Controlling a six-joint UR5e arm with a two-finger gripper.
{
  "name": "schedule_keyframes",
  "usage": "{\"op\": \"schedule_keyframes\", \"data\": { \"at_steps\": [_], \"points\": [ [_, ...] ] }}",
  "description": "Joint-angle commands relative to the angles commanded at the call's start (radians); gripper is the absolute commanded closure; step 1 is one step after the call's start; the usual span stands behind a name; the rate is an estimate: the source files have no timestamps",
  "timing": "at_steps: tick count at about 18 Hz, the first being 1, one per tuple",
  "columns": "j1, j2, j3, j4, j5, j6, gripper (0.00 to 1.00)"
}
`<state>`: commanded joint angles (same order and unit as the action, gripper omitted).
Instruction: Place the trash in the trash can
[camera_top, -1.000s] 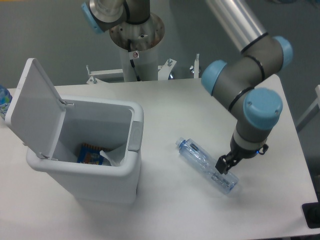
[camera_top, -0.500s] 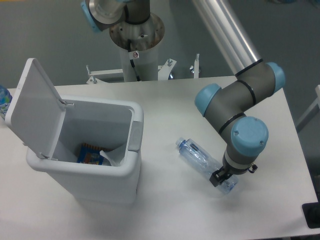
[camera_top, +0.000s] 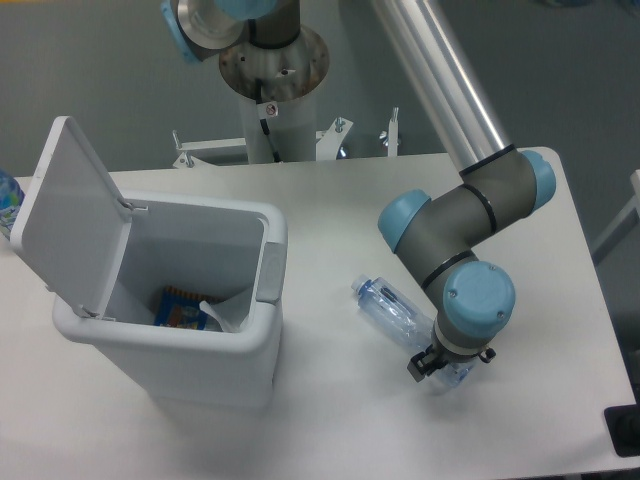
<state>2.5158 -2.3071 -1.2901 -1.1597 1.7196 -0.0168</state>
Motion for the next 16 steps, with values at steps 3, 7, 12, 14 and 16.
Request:
{"op": "schedule_keyframes", "data": {
  "at_steps": [3, 7, 12, 14, 16],
  "points": [
    [-0.003, -0.006, 0.000, 0.002, 0.009, -0.005, 0.10],
    [-0.005, -0.014, 0.003, 0.002, 0.011, -0.006, 0.16],
    [-0.005, -0.021, 0.011, 0.002, 0.012, -0.020, 0.20],
    [-0.005, -0.022, 0.012, 0.002, 0.017, -0.025, 0.25],
    [-0.005, -0.022, 0.014, 0.002, 0.017, -0.028, 0.29]
  ]
}}
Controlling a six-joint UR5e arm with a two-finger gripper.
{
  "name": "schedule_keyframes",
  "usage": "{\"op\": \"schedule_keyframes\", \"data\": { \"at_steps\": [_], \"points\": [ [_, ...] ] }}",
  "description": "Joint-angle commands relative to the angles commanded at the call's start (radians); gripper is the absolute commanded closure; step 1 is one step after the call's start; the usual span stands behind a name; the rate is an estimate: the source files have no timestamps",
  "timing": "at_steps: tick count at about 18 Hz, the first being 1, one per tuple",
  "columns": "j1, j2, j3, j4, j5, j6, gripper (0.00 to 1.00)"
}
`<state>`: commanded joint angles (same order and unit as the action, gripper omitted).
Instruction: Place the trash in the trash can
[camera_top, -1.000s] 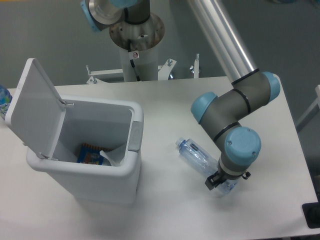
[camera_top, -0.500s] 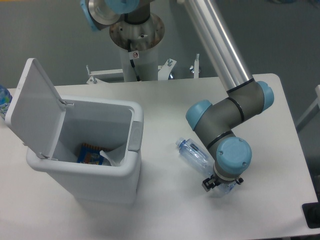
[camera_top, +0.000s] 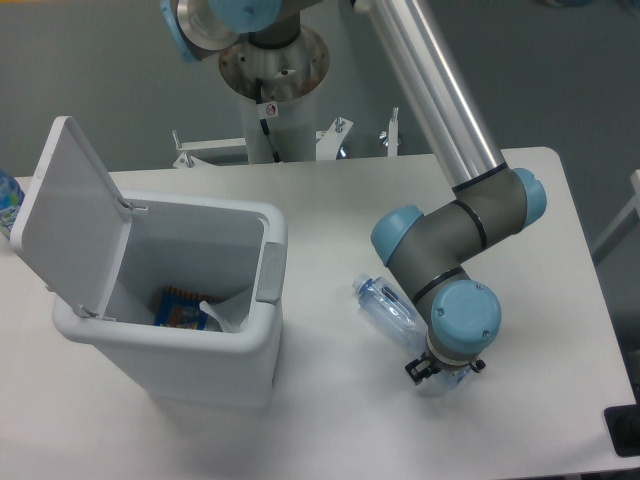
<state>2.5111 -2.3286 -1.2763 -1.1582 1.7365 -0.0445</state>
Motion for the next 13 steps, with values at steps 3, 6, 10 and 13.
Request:
{"op": "schedule_keyframes", "data": {
  "at_steps": [3, 6, 10, 13],
  "points": [
    [-0.003, 0.003, 0.006, 0.000, -0.005, -0.006, 0.34],
    [-0.006, 0.009, 0.009, 0.000, -0.008, -0.008, 0.37],
    [-0.006, 0.020, 0.011, 0.000, -0.012, -0.008, 0.37],
    [-0.006, 0.031, 0.011, 0.043, -0.026, -0.008, 0.37]
  ]
}}
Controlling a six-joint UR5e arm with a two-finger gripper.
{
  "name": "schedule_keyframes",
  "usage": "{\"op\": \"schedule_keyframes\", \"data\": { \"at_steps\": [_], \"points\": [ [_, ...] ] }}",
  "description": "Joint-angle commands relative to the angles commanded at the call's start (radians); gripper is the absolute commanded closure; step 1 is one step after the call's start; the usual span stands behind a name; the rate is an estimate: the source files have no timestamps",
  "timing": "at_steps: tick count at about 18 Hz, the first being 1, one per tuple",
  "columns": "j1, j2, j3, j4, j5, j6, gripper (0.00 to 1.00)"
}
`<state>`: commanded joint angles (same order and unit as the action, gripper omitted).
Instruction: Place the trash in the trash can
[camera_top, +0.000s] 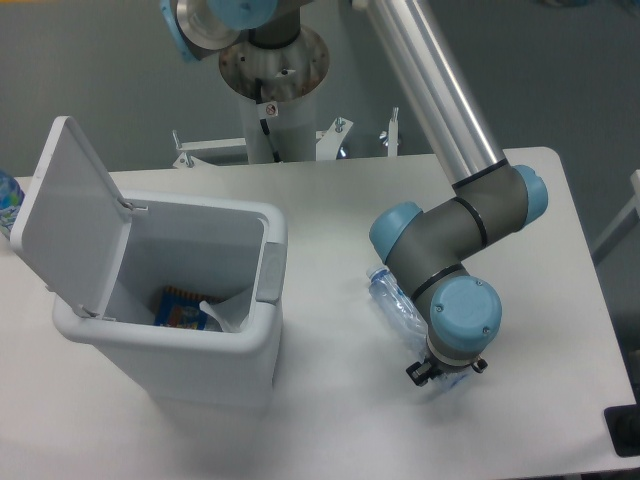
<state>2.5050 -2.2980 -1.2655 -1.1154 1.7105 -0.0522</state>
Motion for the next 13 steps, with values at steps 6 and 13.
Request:
{"op": "schedule_keyframes", "data": {
  "at_steps": [6, 13],
  "points": [
    [0.008, 0.083, 0.003, 0.012, -0.086, 0.003, 0.37],
    [0.028, 0.193, 0.020, 0.017, -0.233, 0.003, 0.37]
  ]
}}
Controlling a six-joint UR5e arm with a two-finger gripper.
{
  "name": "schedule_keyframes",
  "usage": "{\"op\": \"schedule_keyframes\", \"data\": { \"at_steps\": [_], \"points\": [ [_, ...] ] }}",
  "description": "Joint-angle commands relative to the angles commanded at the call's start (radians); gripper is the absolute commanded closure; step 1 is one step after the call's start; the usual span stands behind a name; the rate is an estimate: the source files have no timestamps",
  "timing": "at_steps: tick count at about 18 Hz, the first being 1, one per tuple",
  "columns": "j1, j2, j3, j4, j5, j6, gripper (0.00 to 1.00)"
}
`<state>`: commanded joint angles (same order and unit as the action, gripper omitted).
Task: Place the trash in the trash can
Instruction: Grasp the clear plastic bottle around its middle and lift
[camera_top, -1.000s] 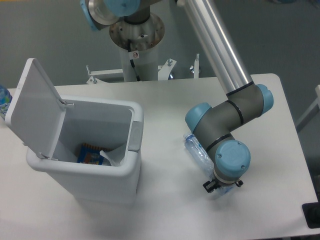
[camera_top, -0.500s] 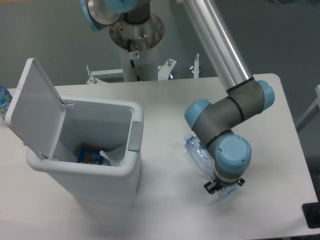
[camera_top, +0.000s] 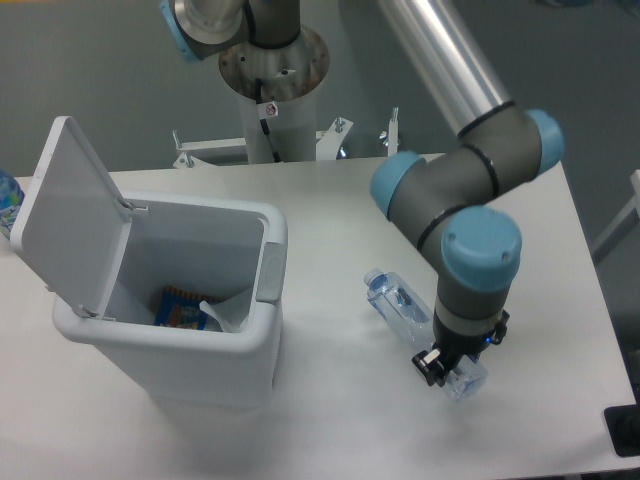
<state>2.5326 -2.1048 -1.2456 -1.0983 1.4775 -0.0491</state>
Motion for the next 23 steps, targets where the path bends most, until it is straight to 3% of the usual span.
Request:
{"op": "schedule_keyframes", "data": {
  "at_steps": [8, 11, 19, 23],
  "points": [
    [0.006, 0.118, 0.038, 0.021, -0.218, -0.017, 0.39],
    [0.006, 0.138, 0.070, 0.055, -0.285, -0.038, 0.40],
    [0.000, 0.181, 0.158, 0.066, -0.430, -0.118, 0.41],
    [-0.008, 0.198, 0.172, 0.071, -0.488, -0.140, 0.41]
  ]
}}
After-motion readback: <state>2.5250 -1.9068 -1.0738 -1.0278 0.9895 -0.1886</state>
